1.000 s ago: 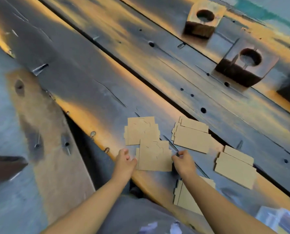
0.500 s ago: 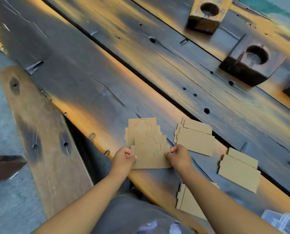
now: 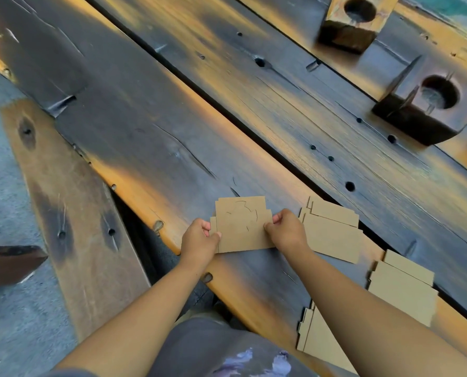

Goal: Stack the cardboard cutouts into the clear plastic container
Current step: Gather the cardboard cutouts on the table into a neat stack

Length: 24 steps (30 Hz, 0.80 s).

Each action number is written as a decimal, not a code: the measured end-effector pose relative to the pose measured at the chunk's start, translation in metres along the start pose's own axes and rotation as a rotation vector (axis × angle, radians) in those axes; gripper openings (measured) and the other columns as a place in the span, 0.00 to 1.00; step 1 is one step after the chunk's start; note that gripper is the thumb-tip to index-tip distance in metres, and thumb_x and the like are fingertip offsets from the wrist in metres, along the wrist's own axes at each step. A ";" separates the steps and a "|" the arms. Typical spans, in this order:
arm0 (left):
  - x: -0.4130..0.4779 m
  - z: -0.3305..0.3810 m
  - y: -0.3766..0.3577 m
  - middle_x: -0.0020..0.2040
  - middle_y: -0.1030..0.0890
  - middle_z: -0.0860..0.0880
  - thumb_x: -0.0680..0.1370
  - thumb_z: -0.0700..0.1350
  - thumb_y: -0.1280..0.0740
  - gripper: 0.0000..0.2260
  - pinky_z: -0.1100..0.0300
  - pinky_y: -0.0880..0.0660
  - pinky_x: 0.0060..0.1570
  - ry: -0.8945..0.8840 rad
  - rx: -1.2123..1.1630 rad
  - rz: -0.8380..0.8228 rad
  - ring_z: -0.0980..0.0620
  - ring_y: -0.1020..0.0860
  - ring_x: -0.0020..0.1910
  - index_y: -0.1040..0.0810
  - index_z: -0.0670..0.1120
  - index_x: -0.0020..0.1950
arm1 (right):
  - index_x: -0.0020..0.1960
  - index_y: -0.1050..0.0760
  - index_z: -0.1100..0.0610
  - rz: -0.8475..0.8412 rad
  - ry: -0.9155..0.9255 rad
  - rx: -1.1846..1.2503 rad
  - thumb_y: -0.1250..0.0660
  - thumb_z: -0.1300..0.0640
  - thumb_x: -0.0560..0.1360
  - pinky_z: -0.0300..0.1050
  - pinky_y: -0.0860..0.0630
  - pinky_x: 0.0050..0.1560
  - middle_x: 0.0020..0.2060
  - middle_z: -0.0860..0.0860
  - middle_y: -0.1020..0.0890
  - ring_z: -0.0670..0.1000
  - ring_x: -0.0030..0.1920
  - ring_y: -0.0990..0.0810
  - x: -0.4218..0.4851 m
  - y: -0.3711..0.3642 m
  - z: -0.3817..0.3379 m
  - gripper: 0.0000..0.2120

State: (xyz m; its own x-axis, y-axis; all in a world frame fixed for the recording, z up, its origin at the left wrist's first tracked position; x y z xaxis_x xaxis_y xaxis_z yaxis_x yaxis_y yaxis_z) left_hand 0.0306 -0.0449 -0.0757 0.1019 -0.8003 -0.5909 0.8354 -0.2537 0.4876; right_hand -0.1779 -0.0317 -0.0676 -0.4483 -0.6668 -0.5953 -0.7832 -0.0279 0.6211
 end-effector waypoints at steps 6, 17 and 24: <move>0.006 0.002 -0.003 0.38 0.27 0.53 0.74 0.43 0.29 0.10 0.65 0.35 0.32 -0.070 0.065 0.073 0.58 0.27 0.37 0.28 0.48 0.50 | 0.40 0.32 0.54 0.010 0.005 -0.053 0.36 0.60 0.70 0.44 0.34 0.31 0.35 0.49 0.24 0.52 0.36 0.27 0.007 -0.004 -0.006 0.04; 0.017 -0.002 -0.003 0.48 0.23 0.49 0.75 0.40 0.32 0.12 0.67 0.32 0.36 -0.108 0.126 0.007 0.53 0.23 0.45 0.26 0.47 0.58 | 0.45 0.28 0.56 0.037 -0.010 -0.074 0.36 0.60 0.70 0.45 0.30 0.35 0.42 0.53 0.21 0.55 0.42 0.22 0.010 -0.003 -0.009 0.04; 0.017 0.000 0.004 0.50 0.23 0.50 0.76 0.40 0.33 0.18 0.62 0.29 0.43 -0.037 0.072 0.007 0.52 0.22 0.47 0.29 0.45 0.66 | 0.49 0.27 0.57 0.057 0.023 -0.067 0.36 0.61 0.70 0.45 0.29 0.35 0.44 0.54 0.21 0.54 0.41 0.23 0.011 0.003 -0.006 0.07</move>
State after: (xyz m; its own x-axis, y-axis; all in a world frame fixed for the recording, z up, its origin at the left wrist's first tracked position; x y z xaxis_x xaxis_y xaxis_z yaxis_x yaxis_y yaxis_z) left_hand 0.0352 -0.0595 -0.0839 0.0858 -0.8215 -0.5638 0.7934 -0.2859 0.5373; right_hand -0.1830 -0.0432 -0.0689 -0.4804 -0.6859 -0.5466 -0.7257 -0.0390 0.6869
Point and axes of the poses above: each hand's wrist, its own x-axis towards the middle knuckle, its own y-axis out of the back of the hand, z = x × y, the point moved 1 cm from there along x, towards the middle knuckle
